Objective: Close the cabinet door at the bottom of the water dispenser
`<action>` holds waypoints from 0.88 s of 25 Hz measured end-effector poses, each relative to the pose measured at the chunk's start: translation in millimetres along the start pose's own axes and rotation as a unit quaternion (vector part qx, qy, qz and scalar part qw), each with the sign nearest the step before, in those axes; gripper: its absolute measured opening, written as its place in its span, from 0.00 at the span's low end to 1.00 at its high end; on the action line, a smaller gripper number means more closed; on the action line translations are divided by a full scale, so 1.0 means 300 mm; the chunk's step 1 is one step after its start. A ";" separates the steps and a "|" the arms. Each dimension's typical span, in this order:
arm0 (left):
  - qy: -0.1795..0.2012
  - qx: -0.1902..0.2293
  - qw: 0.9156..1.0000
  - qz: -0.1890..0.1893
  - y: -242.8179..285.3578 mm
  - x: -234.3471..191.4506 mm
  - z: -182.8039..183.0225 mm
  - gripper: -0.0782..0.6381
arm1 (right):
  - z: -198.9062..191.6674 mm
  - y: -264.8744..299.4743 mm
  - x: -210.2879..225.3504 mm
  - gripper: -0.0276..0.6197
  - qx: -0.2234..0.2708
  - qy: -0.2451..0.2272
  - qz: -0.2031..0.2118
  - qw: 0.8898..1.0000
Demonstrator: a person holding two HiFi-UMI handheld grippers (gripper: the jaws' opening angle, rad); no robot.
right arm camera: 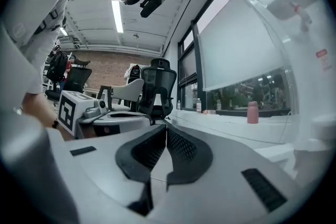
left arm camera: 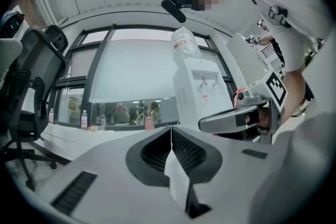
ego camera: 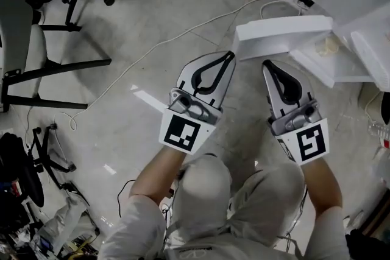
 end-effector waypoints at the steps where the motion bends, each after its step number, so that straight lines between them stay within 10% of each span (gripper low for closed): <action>1: -0.002 -0.003 1.000 0.000 0.013 0.000 -0.033 0.12 | -0.029 0.021 0.004 0.07 -0.003 0.000 0.004 1.000; 10: -0.016 -0.026 0.999 -0.010 0.115 0.014 -0.274 0.13 | -0.220 0.123 0.035 0.07 -0.008 -0.004 0.002 1.000; 22: -0.007 -0.027 0.998 -0.061 0.225 -0.020 -0.363 0.41 | -0.288 0.138 0.070 0.07 0.002 -0.008 -0.005 1.000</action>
Point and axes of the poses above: the fingertips, and each gripper's own axes: y forward along the fingers, x to its right, z out of its top, the point moved 7 cm from there along -y, backward along the fingers, and after that the axes turned 9 degrees about -x, right-handed, at the moved point
